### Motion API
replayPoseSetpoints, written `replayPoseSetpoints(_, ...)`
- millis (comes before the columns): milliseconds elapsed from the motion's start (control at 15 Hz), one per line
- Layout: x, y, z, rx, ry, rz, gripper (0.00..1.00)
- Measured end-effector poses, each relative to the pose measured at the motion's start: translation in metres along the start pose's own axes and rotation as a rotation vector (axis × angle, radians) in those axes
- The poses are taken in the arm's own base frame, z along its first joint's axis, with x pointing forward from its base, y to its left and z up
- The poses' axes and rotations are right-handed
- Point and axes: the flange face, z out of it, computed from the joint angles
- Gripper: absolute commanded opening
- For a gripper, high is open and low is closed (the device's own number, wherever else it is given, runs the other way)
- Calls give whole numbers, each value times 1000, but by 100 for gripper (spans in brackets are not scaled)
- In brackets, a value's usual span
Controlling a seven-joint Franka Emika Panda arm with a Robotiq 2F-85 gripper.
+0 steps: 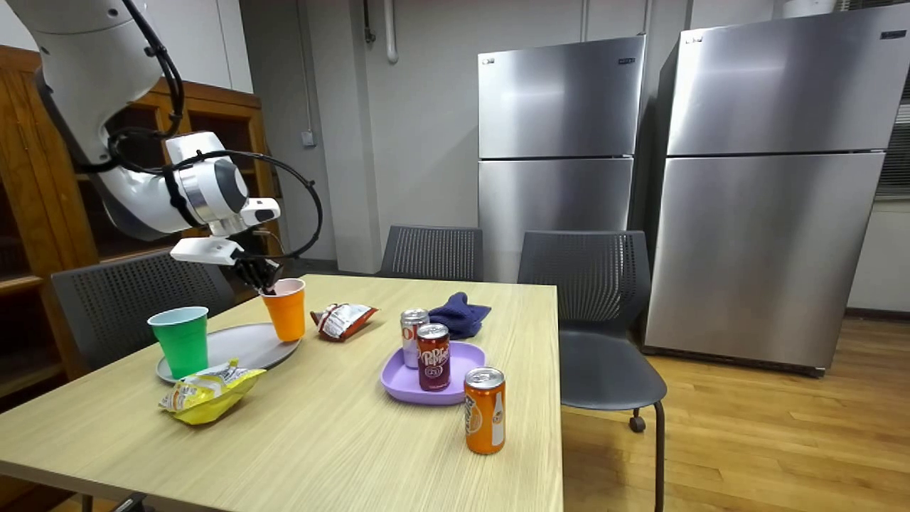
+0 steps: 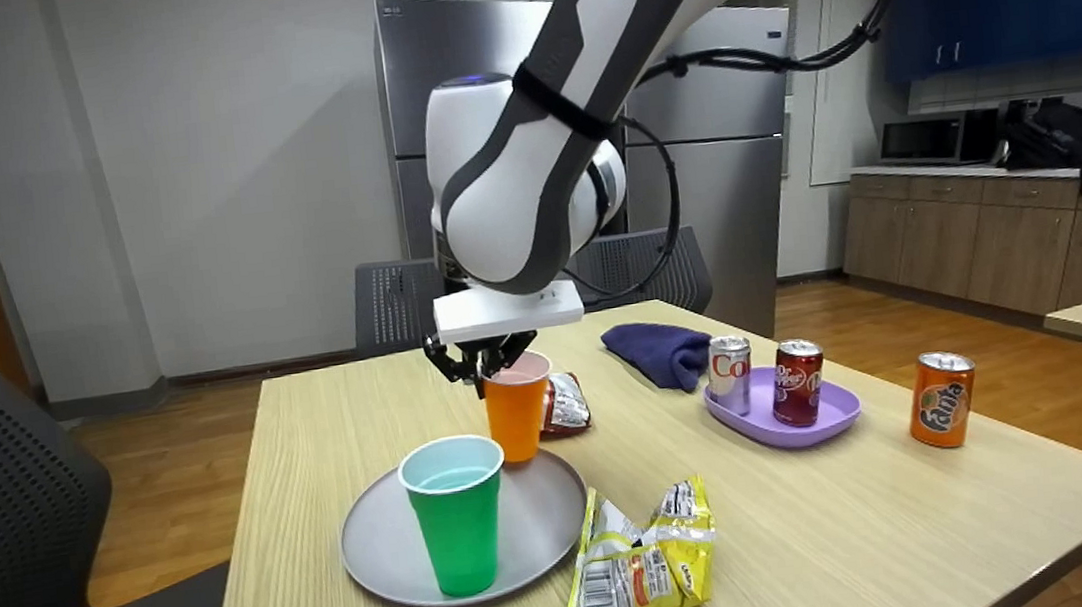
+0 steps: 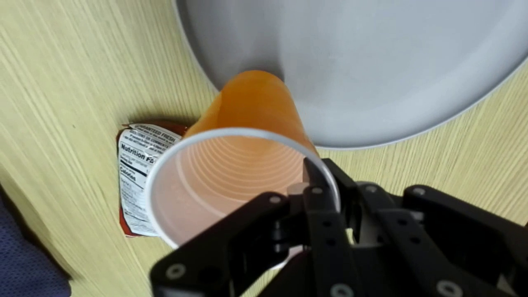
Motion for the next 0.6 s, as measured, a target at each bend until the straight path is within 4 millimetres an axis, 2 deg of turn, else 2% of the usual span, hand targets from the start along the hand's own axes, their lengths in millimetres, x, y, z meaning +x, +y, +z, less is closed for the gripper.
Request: replayPoseSetpoints(600, -18, -1, -4, 10, -25, -24, 1)
